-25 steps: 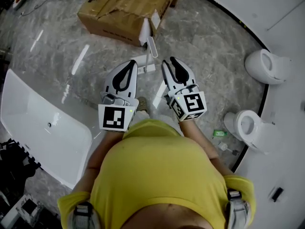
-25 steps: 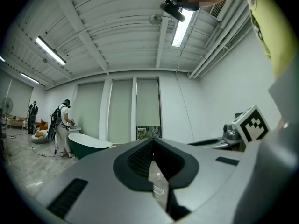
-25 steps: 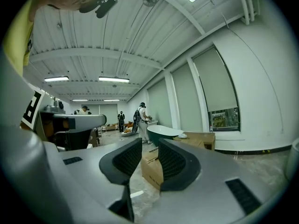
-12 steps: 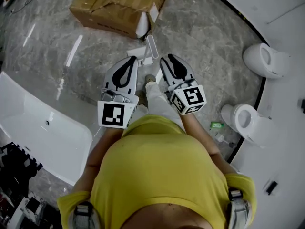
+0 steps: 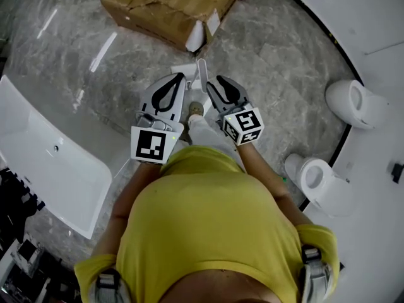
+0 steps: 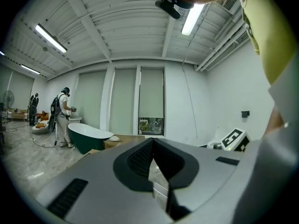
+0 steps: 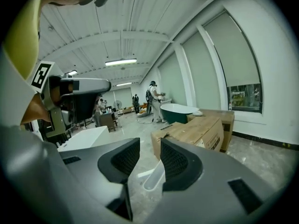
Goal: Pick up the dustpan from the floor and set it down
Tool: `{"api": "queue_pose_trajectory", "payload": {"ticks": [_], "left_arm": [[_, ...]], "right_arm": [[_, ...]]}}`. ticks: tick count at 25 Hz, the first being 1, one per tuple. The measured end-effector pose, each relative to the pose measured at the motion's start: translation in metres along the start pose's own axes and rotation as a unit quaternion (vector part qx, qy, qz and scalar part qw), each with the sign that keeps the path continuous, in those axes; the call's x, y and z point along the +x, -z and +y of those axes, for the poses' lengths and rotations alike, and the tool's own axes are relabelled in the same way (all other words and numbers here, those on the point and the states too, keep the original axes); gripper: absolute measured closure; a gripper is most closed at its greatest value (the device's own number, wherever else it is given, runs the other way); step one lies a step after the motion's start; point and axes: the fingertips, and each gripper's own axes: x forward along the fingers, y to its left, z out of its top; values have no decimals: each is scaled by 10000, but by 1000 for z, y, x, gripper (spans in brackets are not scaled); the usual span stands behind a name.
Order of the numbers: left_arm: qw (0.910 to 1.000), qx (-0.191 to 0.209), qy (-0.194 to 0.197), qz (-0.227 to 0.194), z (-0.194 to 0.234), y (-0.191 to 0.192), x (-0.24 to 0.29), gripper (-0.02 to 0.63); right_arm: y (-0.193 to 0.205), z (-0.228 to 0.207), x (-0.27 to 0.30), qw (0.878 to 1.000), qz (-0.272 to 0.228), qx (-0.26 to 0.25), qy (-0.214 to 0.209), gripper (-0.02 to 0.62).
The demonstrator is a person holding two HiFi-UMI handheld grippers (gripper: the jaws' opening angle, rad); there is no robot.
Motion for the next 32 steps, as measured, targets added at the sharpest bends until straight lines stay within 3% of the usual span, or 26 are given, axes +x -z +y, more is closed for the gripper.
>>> {"api": "queue_pose_trajectory", "payload": {"ticks": [3,8,14,17,21,24,27,32], "left_arm": [[9998,-54,-148,142,7,11,17,604],[9983,-142,-354,451,16,34,43,604],[9959,-75,-642,628,31,51,59,604],[9946,-157,-787,651,36,53,62,604],[9940,-220,-830,675,38,55,65,604],[9943,-206,-779,701,39,57,66,604],[9949,-190,-726,668,41,53,67,604],[9954,-206,-556,753,44,52,66,604]], "right_arm": [[19,-14,15,9990,338,25,-308,434],[44,-32,37,9919,749,608,-832,405],[65,-35,60,9725,1088,1369,-1537,370],[78,-36,66,9525,1374,2039,-1795,336],[92,-29,71,9071,1698,3128,-2247,305],[97,-25,77,8809,1741,3648,-2462,305],[96,-18,83,8646,1756,3886,-2656,319],[99,-8,87,8483,1865,4080,-2813,368]]}}
